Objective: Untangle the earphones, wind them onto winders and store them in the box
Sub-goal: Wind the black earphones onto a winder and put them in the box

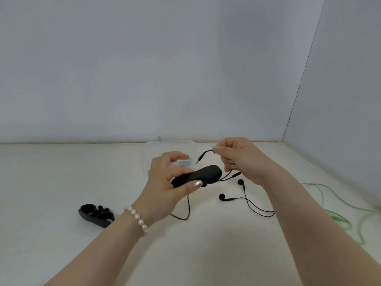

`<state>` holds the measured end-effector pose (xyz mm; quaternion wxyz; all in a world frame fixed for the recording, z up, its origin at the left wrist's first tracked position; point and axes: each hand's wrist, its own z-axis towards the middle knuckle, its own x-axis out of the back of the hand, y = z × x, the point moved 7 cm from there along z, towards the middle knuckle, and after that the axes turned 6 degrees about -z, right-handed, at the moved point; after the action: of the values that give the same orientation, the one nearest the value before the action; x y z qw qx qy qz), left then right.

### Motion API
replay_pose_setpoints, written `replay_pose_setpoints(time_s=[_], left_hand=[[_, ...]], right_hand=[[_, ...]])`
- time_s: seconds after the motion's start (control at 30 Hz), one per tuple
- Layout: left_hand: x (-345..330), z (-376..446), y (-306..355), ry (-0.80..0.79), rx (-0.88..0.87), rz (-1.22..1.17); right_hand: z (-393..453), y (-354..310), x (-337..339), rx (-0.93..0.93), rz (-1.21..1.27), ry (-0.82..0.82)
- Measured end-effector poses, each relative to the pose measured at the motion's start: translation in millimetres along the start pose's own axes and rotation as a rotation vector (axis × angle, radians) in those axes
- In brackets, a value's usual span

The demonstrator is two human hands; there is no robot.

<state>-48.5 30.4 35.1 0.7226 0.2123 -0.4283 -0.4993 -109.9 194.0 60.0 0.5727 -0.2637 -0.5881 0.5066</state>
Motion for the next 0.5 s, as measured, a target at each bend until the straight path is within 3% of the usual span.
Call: replay_pose_setpoints(time_s=[0.1, 0.2, 0.27, 0.37, 0.5], left_hand=[[-12.4, -2.4, -3.2, -0.082, 0.135, -0.298], [-21.1, -5.6, -14.1, -0.041, 0.373, -0.666], [-27.5, -9.0, -16.8, -0.041, 0.495, -0.787], [-30.8, -12.1, -16.8, -0.093, 0.563, -0.791], [-25.0, -12.6, -22.2, -0.146, 0.611, -0.638]], right_hand=[[-0.8, -5.3, -11.9, 0.055, -0.078, -0.051], [-0.5, -0.5, -25.6, 0.034, -0.068, -0.111], [-0.2, 3.9, -32.9, 0.008, -0.059, -0.144], [0.8, 12.2, -35.3, -0.059, -0.043, -0.166], [1.5, 15.6, -16.5, -0.119, 0.109, -0.044]])
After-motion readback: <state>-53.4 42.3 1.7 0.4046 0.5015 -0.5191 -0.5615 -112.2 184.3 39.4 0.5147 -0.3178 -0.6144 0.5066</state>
